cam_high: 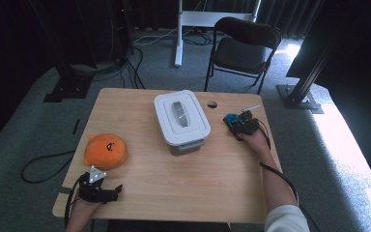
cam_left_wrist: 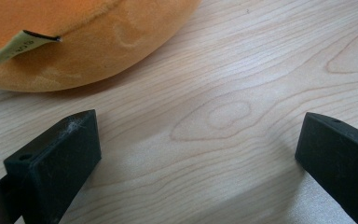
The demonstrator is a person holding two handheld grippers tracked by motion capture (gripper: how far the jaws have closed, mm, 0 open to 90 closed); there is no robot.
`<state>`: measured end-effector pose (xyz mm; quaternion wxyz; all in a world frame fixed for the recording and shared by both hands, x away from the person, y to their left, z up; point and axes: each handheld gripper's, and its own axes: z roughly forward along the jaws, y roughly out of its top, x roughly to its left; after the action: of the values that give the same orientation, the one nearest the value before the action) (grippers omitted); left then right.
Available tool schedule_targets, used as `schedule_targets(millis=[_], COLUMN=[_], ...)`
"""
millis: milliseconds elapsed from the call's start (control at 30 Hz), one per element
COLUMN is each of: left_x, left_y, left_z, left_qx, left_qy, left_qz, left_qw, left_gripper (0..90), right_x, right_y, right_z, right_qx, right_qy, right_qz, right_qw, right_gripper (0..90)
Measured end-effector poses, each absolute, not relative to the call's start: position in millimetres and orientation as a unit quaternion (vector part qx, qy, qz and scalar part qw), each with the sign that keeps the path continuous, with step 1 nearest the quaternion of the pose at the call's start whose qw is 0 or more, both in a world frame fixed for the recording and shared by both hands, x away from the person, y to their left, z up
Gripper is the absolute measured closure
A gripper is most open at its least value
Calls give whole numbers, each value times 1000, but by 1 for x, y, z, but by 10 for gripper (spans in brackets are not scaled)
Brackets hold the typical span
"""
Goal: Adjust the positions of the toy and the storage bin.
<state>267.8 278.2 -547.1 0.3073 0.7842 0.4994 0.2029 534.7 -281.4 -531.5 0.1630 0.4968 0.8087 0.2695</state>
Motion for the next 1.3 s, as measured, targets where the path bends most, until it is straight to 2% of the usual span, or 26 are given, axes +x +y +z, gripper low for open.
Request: schedule_targets(millis=[700, 1300], left_x=[268, 268], left_y=[278, 279], left_z=[-547, -547], left_qx=[785, 785], left_qy=[499, 498], left_qz=[202, 202], left_qw=[308, 308], left_gripper=[4, 4], right_x=[511, 447], right_y=[-290, -324], right_z=[-514, -498], right_qx=[504, 538], right_qy=[799, 776], right_qz=[285, 279], right_qw=[161, 174], right_gripper=[250, 251])
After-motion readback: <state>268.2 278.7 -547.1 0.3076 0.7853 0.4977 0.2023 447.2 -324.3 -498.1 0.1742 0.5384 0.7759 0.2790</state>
